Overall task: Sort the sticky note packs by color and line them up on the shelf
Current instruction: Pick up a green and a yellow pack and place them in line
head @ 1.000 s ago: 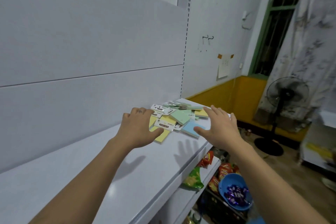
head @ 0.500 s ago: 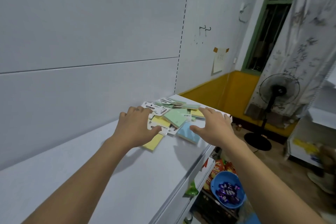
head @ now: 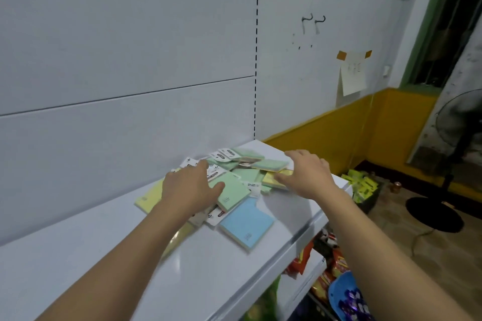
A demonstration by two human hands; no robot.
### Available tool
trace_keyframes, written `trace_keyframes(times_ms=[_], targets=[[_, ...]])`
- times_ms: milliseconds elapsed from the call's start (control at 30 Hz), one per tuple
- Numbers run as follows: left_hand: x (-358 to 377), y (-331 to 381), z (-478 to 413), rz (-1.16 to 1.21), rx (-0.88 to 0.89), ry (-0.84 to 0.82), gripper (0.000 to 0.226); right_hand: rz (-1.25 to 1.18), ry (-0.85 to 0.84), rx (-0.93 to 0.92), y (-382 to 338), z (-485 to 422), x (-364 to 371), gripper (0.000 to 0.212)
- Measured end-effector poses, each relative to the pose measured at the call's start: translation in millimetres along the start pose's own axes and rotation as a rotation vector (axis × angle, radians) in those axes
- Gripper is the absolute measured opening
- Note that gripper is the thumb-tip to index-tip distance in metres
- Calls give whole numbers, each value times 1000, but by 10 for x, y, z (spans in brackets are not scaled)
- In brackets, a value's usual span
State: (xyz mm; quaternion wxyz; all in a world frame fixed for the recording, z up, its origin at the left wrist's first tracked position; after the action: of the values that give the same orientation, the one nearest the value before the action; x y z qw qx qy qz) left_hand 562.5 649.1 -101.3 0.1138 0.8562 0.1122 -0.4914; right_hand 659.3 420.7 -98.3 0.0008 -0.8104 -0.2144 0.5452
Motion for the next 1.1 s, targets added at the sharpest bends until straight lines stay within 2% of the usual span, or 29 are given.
trace_keyframes(times_ms=[167, 333, 533, 733, 833, 1100], targets=[[140, 19, 55, -20, -143, 6, 59, -8, -50, -43, 148, -306, 121, 67], [210, 46, 85, -29, -236, 0, 65, -11, -142, -30, 285, -374, 310, 74], [213, 69, 81, 25, -375, 57, 64, -6, -185, 91, 466, -328, 482, 83], [310, 133, 118, 91, -417, 77, 74, -35, -117, 172, 489, -219, 616, 82], [372, 172, 187, 195, -435, 123, 74, -102, -82, 200, 476, -161, 685, 80], [391, 72, 321, 516, -535, 233, 85, -356, 60, 281, 618, -40, 688, 113]])
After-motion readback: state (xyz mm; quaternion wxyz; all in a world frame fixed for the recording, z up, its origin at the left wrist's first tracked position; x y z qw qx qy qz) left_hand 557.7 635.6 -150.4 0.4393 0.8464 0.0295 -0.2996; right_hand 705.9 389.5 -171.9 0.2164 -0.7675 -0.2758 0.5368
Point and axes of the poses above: each hand's wrist, its own z-axis away from the middle knuckle, its own x-axis out of the palm, y = z × x, the point moved 8 cm from there along -z, towards the middle knuckle, and after that the axes turned 12 degrees about y, right-handed, at the moved point
